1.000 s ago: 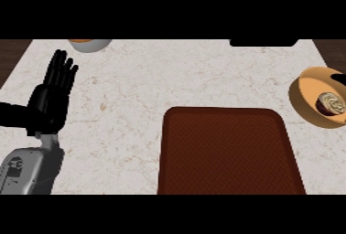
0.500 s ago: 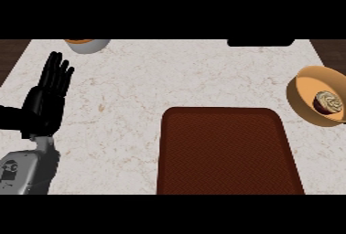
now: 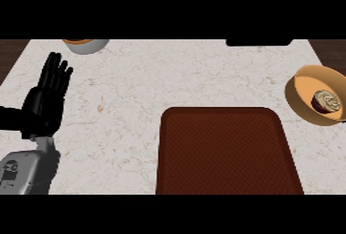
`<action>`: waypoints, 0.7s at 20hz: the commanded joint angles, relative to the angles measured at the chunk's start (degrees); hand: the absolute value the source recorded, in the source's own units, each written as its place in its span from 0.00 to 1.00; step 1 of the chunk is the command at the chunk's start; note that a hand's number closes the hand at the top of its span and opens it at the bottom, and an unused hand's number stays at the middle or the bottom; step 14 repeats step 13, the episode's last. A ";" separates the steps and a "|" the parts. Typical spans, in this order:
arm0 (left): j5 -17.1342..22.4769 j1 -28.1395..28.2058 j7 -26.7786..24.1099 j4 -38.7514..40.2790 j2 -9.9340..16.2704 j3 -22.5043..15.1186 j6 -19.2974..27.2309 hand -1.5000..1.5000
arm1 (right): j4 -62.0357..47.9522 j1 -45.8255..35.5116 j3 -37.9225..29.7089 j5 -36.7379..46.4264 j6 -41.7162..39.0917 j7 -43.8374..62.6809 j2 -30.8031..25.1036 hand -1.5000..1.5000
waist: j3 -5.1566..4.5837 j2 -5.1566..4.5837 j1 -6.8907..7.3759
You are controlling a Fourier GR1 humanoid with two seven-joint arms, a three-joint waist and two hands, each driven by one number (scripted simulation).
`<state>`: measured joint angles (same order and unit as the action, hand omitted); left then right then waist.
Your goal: Pick the cupcake from the tray and place it in the pot
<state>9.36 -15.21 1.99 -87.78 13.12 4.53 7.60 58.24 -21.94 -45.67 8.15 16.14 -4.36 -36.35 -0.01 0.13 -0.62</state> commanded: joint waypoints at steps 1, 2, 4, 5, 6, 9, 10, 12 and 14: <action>1.00 1.59 -1.88 0.79 0.99 1.49 -2.94 0.50 | 5.29 6.63 -3.20 -4.73 -1.91 0.31 0.22 0.00 | -0.01 -0.02 0.16; -0.04 -3.05 3.92 -1.00 1.10 0.89 0.38 0.50 | -1.83 7.32 -6.54 -6.85 -5.10 -7.39 -2.59 0.00 | 0.07 -0.09 0.09; 0.71 -1.09 0.86 0.44 1.18 1.68 -1.88 0.50 | 1.14 10.57 -7.41 -7.82 -4.95 -4.90 -2.31 0.00 | 0.01 -0.04 0.00; -1.38 -3.10 -0.61 2.61 -0.95 0.46 0.24 0.50 | 0.15 8.78 -6.64 -8.78 -7.15 -2.74 -5.51 0.00 | 0.01 -0.11 0.15; 0.91 -6.25 0.55 5.74 1.51 3.53 -1.50 0.50 | -1.93 10.70 -7.82 -8.84 -6.27 -6.93 -3.87 0.00 | 0.02 -0.17 0.02; -1.10 -1.53 -0.69 2.31 -0.29 0.87 -1.40 0.50 | -9.88 11.61 -10.21 -11.28 -9.59 -13.38 -7.62 0.00 | 0.05 -0.17 0.48; -0.66 3.54 -1.29 -1.40 -1.49 0.26 -1.70 0.50 | -3.01 14.69 -10.39 -12.65 -9.82 -10.84 -4.28 0.00 | 0.01 -0.03 0.43; 0.33 -2.55 0.63 2.53 0.23 2.35 -2.02 0.50 | -8.55 16.44 -12.48 -13.94 -13.48 -14.43 -7.68 0.00 | 0.04 -0.12 0.21; -0.18 -0.24 -1.81 2.39 -0.91 1.47 -2.58 0.50 | -10.04 16.24 -11.75 -12.70 -10.92 -14.03 -7.65 0.00 | 0.03 -0.14 0.41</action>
